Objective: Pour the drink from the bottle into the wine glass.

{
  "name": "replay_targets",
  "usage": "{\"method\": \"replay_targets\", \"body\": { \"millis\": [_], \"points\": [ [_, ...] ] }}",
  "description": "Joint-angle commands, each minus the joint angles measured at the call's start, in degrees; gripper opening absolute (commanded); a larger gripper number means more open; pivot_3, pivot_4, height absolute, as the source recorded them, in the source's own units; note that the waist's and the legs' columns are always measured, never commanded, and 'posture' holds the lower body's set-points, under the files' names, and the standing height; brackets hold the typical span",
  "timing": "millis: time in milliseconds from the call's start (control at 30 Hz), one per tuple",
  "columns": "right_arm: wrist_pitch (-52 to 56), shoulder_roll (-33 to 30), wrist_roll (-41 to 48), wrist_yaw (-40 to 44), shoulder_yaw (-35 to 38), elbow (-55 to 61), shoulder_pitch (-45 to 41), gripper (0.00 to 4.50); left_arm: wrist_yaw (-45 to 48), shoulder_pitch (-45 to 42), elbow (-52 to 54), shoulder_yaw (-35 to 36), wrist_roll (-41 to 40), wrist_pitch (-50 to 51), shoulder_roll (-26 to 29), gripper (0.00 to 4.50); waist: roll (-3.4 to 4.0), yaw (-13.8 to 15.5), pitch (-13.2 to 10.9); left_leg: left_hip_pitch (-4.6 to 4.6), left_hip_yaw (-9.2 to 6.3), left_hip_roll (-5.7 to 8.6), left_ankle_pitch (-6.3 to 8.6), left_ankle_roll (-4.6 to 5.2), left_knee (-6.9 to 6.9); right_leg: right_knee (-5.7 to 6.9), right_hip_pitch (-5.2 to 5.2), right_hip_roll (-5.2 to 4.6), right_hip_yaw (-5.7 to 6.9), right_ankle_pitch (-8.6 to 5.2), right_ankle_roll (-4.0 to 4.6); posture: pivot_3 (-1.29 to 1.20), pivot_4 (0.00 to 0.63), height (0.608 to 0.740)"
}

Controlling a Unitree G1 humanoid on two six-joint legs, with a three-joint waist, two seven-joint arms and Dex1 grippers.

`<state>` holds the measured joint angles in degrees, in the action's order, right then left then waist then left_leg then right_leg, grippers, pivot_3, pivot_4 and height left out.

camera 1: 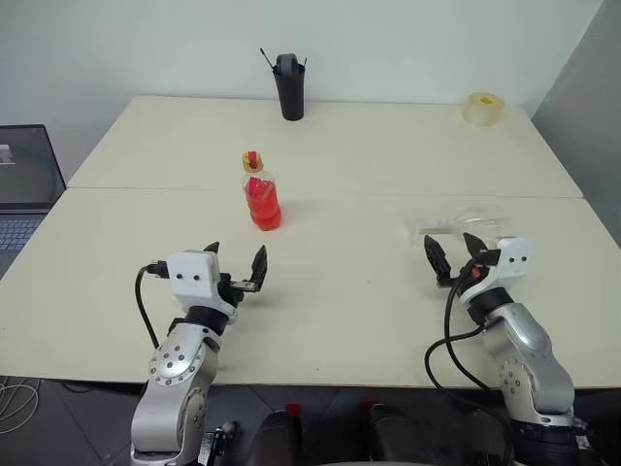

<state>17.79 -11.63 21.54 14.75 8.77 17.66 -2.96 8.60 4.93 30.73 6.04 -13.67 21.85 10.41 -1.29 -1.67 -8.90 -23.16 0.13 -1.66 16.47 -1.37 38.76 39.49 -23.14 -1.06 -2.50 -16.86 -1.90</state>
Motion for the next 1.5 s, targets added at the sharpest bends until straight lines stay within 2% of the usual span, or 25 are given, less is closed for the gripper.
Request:
{"method": "replay_targets", "body": {
  "millis": [33, 300, 567, 767, 1100, 1500],
  "points": [
    [-0.2, -0.7, 0.6, 0.8, 0.3, 1.8, -0.2, 4.5, 0.2, -0.1, 1.1, 0.4, 0.8, -0.9, 0.9, 4.47, 0.0, 0.0, 0.0, 0.0, 0.0, 0.0, 0.0, 0.0, 0.0, 0.0, 0.0, 0.0, 0.0, 0.0, 0.0, 0.0, 0.15, 0.74],
    [1.4, -2.3, 1.8, 3.2, -0.3, 3.0, -1.2, 4.5, -0.7, -0.2, -2.1, 1.5, 1.5, -2.8, 0.7, 4.47, 0.0, 0.0, 0.0, 0.01, 0.0, 0.0, 0.0, 0.0, -0.01, -0.01, 0.0, 0.01, 0.01, 0.0, 0.0, 0.0, 0.15, 0.74],
    [3.9, -8.3, -0.3, 11.0, -8.1, 4.5, -4.8, 4.5, -2.5, -6.8, -9.9, 0.2, 4.2, -4.7, -0.6, 4.47, 0.0, 0.0, 0.0, 0.0, -0.01, 0.02, 0.0, 0.0, 0.0, -0.03, 0.01, 0.01, 0.04, 0.0, 0.0, 0.0, 0.15, 0.74],
    [4.3, -10.3, -0.9, 13.4, -10.9, 4.1, -7.3, 4.5, -1.6, -8.6, -12.2, 0.5, 4.1, -5.8, -0.4, 4.47, 0.0, 0.0, 0.0, -0.01, -0.03, 0.01, 0.0, 0.0, 0.0, -0.04, 0.02, 0.0, 0.04, 0.0, 0.0, 0.0, 0.15, 0.74],
    [1.5, -8.9, -2.8, 17.8, -14.3, -1.5, -13.9, 4.5, -2.2, -17.0, -20.4, 1.1, 5.7, -6.7, 0.1, 4.47, -0.01, 0.0, 0.0, 0.0, -0.03, 0.03, 0.0, 0.0, 0.01, -0.03, 0.01, -0.01, 0.07, 0.0, 0.0, 0.0, 0.15, 0.74],
    [-0.8, -4.7, -4.2, 20.5, -16.9, -8.7, -21.7, 4.5, -1.4, -23.1, -27.7, 1.1, 6.3, -8.0, 0.7, 4.47, -0.01, 0.1, 0.0, -0.01, -0.03, 0.02, -0.01, -0.01, 0.02, -0.01, 0.0, -0.03, 0.09, 0.01, 0.0, 0.0, 0.15, 0.74]
  ]
}}
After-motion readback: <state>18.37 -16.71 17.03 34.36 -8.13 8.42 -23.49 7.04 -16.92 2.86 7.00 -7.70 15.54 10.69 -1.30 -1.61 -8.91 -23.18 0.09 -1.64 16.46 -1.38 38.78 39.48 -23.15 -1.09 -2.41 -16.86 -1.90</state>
